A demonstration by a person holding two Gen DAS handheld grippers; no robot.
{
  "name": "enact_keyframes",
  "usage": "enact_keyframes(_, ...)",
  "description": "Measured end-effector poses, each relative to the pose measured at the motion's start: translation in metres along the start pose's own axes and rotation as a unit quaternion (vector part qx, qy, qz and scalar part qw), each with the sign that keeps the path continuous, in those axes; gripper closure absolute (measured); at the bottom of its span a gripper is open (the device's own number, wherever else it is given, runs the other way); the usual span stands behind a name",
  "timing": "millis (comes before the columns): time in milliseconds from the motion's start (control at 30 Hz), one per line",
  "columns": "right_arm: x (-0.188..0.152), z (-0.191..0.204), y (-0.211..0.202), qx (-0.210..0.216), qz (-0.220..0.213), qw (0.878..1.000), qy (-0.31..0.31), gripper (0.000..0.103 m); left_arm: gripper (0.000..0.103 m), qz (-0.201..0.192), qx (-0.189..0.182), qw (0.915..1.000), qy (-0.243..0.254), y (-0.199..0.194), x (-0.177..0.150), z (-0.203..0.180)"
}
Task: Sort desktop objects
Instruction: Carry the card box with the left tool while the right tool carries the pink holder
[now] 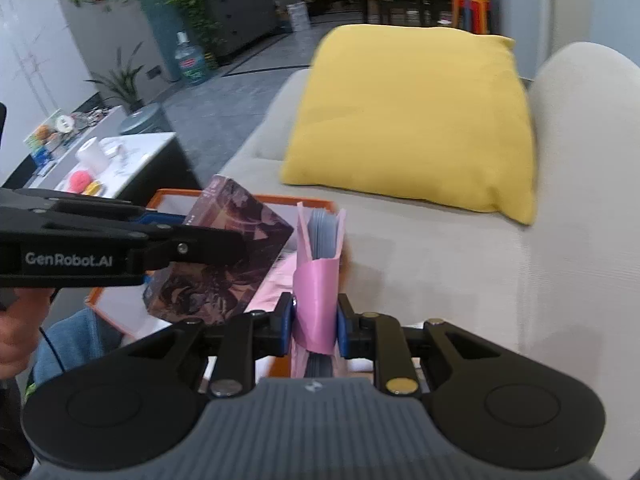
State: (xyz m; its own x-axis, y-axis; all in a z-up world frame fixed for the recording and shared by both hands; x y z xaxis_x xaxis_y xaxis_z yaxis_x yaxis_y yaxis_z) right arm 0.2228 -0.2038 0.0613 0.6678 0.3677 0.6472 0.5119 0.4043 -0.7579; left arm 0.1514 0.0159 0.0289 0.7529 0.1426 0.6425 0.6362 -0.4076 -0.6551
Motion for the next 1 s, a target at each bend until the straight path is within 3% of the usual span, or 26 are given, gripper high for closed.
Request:
enact_keyframes(400,0.006,0.065,0.023,0.030,0.021,0.999,-0.030,0.080,0.078,0.004,0.033,0.9981,-0.051,-0.032,-0.027,0.078)
enact_keyframes(733,-0.010,0.105,0.080,0.007,0.106,0.992,-0.066,0.080,0.078,0.043,0.029,0.9940,-0.096,-0.009,-0.066,0.129)
enact_keyframes(1000,-0.023,0.110,0.120,0.000,0.174,0.983,-0.052,0.080,0.078,0.053,0.033,0.9883,-0.139,0.013,-0.088,0.155)
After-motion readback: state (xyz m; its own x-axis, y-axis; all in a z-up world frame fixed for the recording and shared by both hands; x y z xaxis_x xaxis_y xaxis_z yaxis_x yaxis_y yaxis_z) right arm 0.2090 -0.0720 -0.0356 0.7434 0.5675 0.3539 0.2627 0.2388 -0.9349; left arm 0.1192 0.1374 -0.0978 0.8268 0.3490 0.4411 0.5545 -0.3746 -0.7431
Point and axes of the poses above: each gripper's, at about its wrist camera, not at the fingertips, and y roughly the way its jaws point, z to its left, x to its top, the point moved 6 cm from there along y, roughly the way its jaws point, and after that the axes turned 9 degrees about -x, right-handed, at the moved point
